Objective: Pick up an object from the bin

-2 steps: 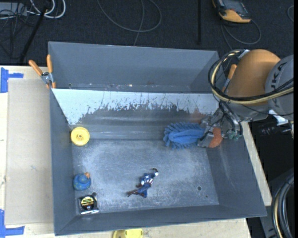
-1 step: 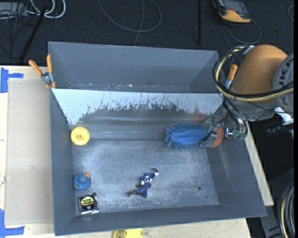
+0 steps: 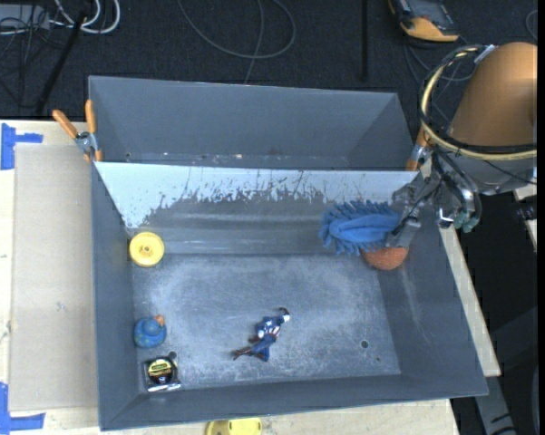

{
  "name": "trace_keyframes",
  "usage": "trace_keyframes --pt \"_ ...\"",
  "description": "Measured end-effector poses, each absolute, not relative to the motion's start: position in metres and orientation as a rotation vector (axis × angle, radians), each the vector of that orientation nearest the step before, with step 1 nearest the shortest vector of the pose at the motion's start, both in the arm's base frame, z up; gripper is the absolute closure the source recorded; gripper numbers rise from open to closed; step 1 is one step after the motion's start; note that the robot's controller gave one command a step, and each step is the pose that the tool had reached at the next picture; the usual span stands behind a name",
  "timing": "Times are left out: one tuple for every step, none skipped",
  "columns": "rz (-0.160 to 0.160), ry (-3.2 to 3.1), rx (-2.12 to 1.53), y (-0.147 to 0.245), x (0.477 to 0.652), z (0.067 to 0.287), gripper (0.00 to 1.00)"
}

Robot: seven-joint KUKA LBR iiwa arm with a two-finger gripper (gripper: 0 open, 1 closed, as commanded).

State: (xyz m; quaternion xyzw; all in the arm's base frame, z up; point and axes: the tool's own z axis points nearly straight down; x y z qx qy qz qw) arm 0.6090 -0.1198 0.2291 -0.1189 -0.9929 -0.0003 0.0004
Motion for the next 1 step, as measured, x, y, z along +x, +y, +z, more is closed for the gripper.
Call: trace_keyframes --pt "0.000 -3.121 -0.369 -0.1204 0.6084 0.2429 1.00"
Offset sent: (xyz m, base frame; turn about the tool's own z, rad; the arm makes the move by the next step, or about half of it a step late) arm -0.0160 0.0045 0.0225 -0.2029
